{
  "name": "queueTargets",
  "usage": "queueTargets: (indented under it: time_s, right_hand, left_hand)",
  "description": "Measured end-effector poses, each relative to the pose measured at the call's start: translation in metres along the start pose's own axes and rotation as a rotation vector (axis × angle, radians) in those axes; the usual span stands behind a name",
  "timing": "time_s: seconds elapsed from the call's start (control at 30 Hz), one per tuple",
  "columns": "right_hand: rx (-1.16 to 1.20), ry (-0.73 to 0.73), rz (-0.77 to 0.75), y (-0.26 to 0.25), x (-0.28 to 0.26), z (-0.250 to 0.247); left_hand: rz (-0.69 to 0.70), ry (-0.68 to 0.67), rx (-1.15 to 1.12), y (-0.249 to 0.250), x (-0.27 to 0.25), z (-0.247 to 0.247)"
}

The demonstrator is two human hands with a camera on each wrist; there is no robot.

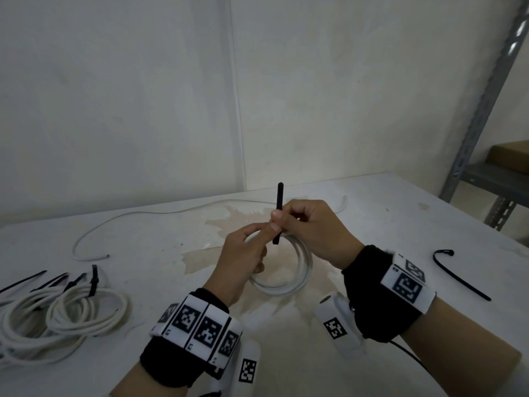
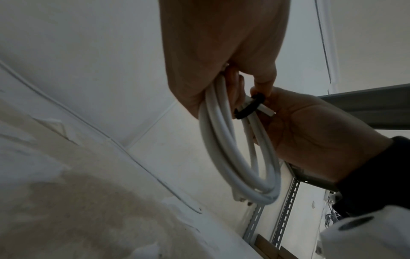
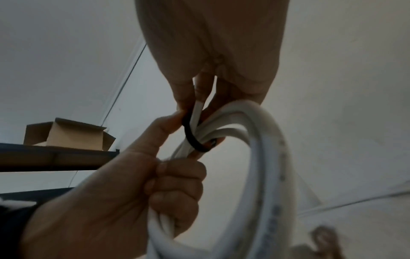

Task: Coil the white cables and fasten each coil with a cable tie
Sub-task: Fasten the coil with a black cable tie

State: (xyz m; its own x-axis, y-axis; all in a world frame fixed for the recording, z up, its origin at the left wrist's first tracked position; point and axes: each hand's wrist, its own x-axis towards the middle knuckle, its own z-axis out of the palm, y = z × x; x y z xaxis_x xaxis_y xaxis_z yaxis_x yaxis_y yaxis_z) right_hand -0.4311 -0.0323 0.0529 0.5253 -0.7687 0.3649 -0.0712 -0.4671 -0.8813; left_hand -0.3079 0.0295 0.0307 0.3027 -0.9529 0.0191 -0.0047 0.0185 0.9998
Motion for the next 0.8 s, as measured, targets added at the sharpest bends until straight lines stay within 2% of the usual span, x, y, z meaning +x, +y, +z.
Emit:
queueTargets:
  time_s: [0.27, 0.5, 0.7, 0.8]
  right_hand:
    - [-0.210, 0.099, -0.058, -0.007, 0.011, 0.000]
    - [-0.182, 0.167, -0.017, -0.007, 0.017, 0.007]
    - [-0.073, 0.025, -0.025, -0.015, 0.014, 0.008]
    - [-0.107, 0.045, -0.046, -0.015, 0.015, 0.008]
  left_hand:
    - [0.048, -0.011, 0.042, 0.004, -0.004, 0.002]
    - [0.065, -0.009, 0.059, 0.006, -0.005, -0.001]
    - [0.064, 0.016, 0.039, 0.006, -0.006, -0.008]
    - [0.096, 0.009, 0.036, 0.006, -0.008, -0.008]
